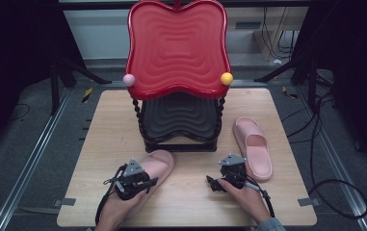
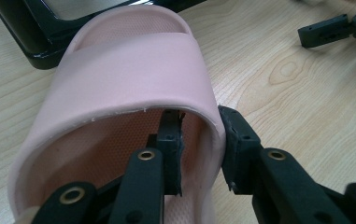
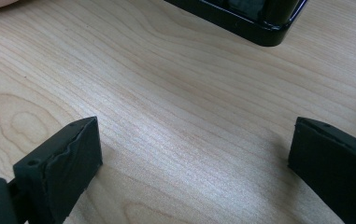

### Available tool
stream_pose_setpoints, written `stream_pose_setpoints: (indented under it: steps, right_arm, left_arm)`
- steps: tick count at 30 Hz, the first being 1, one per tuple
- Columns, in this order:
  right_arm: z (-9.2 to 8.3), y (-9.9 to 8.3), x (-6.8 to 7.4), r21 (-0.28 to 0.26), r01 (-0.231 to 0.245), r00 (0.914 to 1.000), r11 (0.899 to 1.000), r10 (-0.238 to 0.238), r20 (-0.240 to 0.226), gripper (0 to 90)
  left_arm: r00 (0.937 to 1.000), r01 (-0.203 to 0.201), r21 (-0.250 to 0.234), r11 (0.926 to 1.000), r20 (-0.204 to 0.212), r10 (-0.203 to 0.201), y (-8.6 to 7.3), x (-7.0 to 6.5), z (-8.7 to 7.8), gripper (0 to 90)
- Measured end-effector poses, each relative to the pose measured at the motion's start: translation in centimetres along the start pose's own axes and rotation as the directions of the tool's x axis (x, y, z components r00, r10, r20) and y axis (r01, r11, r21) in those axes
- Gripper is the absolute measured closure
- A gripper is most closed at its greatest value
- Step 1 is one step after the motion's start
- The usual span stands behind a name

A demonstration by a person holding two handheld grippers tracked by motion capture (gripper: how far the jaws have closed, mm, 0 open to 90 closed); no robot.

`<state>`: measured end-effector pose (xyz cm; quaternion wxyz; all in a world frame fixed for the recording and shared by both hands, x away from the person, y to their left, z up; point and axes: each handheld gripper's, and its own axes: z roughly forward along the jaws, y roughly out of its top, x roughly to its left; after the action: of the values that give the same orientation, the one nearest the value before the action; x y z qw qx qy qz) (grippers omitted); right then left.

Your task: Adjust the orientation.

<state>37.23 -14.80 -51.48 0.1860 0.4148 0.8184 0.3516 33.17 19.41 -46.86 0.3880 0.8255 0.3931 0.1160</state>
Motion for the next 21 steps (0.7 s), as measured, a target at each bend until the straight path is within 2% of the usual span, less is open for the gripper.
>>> stream_pose_setpoints:
  steps: [4,9,13,17,21]
  right_arm:
    - [0.0,0.0,0.0,0.001,-0.002,1.0,1.0,0.002,-0.002,3.0]
    - [0.0,0.0,0.0,0.001,-0.001,1.0,1.0,0.001,-0.003,3.0]
    - [0.0,0.0,0.0,0.001,0.0,1.0,1.0,0.0,-0.004,3.0]
    - [0.0,0.0,0.0,0.001,-0.002,1.0,1.0,0.002,-0.004,3.0]
    - [0.0,0.0,0.0,0.0,-0.002,1.0,1.0,0.002,-0.004,3.0]
  left_arm:
    - [1.0,0.0,0.001,1.0,0.002,0.0,0.1,-0.1,0.3,72.7]
    - [0.9999,0.002,-0.006,1.0,0.012,-0.001,0.1,-0.2,0.3,79.7]
    - [1.0,-0.009,-0.017,0.9998,0.003,0.009,0.1,-0.4,0.1,82.5]
    - [0.9997,-0.008,-0.023,0.9997,0.021,0.009,0.2,-0.7,-0.4,82.9]
    - [0.9988,-0.016,-0.048,0.9987,0.045,0.019,0.5,-1.7,-1.2,82.9]
